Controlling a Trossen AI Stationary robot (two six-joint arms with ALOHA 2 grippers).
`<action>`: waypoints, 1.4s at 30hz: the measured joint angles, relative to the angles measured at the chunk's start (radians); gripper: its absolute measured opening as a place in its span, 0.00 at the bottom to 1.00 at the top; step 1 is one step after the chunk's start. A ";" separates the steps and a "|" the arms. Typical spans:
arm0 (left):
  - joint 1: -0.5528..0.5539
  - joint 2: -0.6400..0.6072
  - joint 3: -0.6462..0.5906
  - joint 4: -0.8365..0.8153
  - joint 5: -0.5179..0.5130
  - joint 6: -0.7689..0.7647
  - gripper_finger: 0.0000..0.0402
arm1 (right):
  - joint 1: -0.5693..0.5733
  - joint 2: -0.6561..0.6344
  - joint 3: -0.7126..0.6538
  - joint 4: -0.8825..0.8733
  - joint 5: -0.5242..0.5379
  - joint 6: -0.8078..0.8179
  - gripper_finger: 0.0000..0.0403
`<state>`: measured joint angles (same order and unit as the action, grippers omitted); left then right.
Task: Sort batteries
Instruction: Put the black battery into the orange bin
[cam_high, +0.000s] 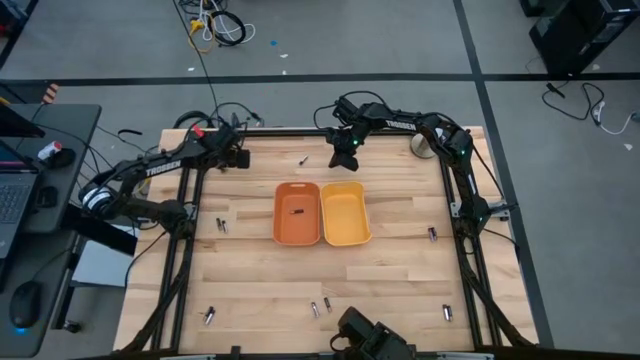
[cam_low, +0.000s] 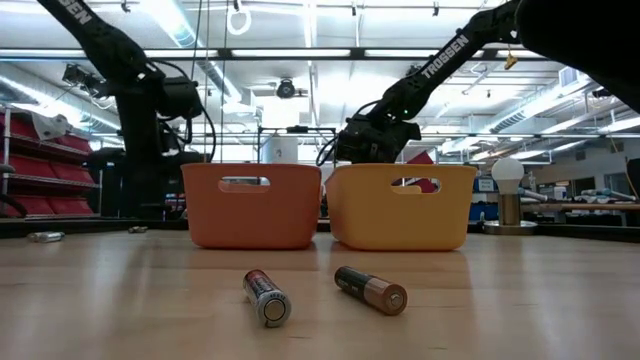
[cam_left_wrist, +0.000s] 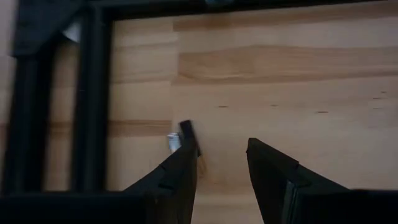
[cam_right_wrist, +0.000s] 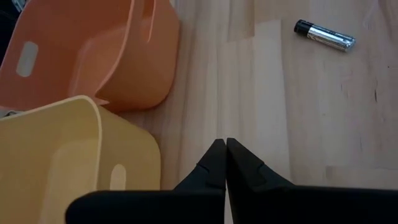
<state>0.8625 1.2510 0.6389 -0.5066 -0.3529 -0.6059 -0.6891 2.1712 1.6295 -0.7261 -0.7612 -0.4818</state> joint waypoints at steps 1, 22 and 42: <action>0.003 0.000 -0.010 0.026 0.011 0.000 0.34 | 0.000 0.000 0.000 0.000 0.000 0.000 0.00; 0.021 0.137 0.003 0.042 -0.020 -0.084 0.34 | 0.000 0.000 0.000 -0.001 0.000 -0.007 0.00; 0.019 0.289 0.012 0.056 -0.017 -0.291 0.20 | 0.000 0.001 0.000 -0.027 -0.081 -0.123 0.00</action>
<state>0.8819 1.5404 0.6511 -0.4503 -0.3697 -0.8971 -0.6891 2.1719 1.6295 -0.7535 -0.8427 -0.6043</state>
